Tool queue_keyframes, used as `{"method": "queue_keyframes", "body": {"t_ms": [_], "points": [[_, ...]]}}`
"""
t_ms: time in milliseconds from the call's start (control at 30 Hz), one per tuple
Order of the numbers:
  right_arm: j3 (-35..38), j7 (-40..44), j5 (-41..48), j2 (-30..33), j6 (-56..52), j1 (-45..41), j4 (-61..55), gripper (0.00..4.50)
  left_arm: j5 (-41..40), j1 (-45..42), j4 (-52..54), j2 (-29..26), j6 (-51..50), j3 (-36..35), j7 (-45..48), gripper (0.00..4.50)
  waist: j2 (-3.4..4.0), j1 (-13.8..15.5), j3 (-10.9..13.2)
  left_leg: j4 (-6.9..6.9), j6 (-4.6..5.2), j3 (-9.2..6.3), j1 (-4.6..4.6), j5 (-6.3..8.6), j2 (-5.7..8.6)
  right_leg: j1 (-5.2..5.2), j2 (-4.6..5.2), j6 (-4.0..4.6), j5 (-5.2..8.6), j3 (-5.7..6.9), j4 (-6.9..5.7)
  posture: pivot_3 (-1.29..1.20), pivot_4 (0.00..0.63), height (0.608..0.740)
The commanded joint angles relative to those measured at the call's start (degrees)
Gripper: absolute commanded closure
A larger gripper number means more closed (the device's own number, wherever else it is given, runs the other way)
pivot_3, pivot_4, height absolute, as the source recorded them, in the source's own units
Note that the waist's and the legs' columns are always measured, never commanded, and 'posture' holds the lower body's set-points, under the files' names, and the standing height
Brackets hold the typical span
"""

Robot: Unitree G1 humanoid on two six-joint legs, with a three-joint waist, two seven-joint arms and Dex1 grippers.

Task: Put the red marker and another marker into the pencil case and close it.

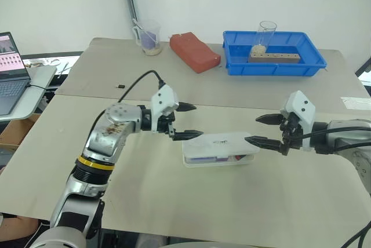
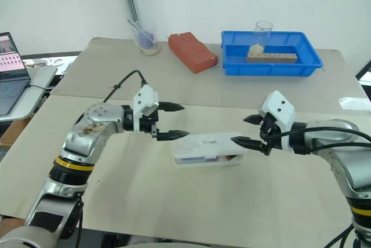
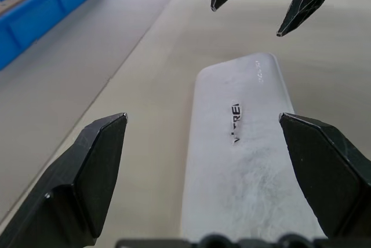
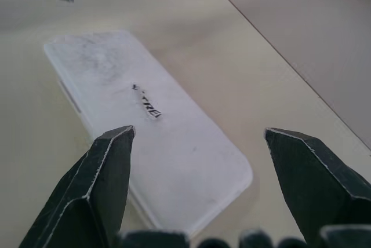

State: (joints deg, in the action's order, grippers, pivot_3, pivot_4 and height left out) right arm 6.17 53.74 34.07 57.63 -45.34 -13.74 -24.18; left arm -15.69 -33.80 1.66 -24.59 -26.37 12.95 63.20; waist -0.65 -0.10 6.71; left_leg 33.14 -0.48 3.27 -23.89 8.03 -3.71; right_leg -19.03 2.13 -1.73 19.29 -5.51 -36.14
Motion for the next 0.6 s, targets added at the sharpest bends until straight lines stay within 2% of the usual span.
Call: {"method": "queue_keyframes", "body": {"t_ms": [33,100,300,467,600], "points": [[3.71,0.93,2.95,1.94,-2.15,-0.01,-4.23,0.55,1.1,-1.66,-0.5,0.28,2.06,2.71,1.39,0.55,0.01,-0.14,0.0,-0.01,0.0,0.0,0.0,0.0,0.0,-0.01,-0.01,0.0,0.0,-0.01,0.0,0.0,0.15,0.74],[4.38,0.25,3.68,1.89,-3.07,1.39,-6.19,0.55,1.81,-1.58,-0.93,0.14,3.56,4.53,2.81,1.4,0.01,-0.26,0.0,-0.06,0.0,-0.01,0.0,0.0,-0.01,-0.02,-0.02,0.01,0.0,0.0,0.0,0.0,0.15,0.74],[7.34,-3.19,6.65,0.74,-6.32,5.66,-12.19,0.55,2.93,-2.18,-2.95,0.24,6.37,7.34,5.52,4.45,0.0,-0.56,0.01,-0.06,0.0,-0.01,0.0,0.0,-0.01,-0.02,-0.02,0.01,0.0,-0.01,0.01,0.0,0.15,0.74],[9.66,-4.08,11.03,0.87,-8.79,9.19,-16.98,0.55,5.81,-3.06,-7.04,0.53,9.89,9.54,6.31,4.49,-0.01,-0.59,0.01,-0.06,0.0,-0.02,-0.01,0.0,0.0,-0.01,-0.02,0.0,0.0,-0.01,0.03,0.0,0.15,0.74],[8.56,-5.56,10.86,0.72,-8.14,11.03,-18.54,0.55,9.17,-2.58,-10.77,0.8,14.31,12.81,7.86,4.49,-0.01,-0.61,0.01,-0.06,0.0,-0.03,-0.01,0.0,0.0,-0.03,-0.02,0.0,0.0,-0.01,0.03,0.0,0.15,0.74]]}}
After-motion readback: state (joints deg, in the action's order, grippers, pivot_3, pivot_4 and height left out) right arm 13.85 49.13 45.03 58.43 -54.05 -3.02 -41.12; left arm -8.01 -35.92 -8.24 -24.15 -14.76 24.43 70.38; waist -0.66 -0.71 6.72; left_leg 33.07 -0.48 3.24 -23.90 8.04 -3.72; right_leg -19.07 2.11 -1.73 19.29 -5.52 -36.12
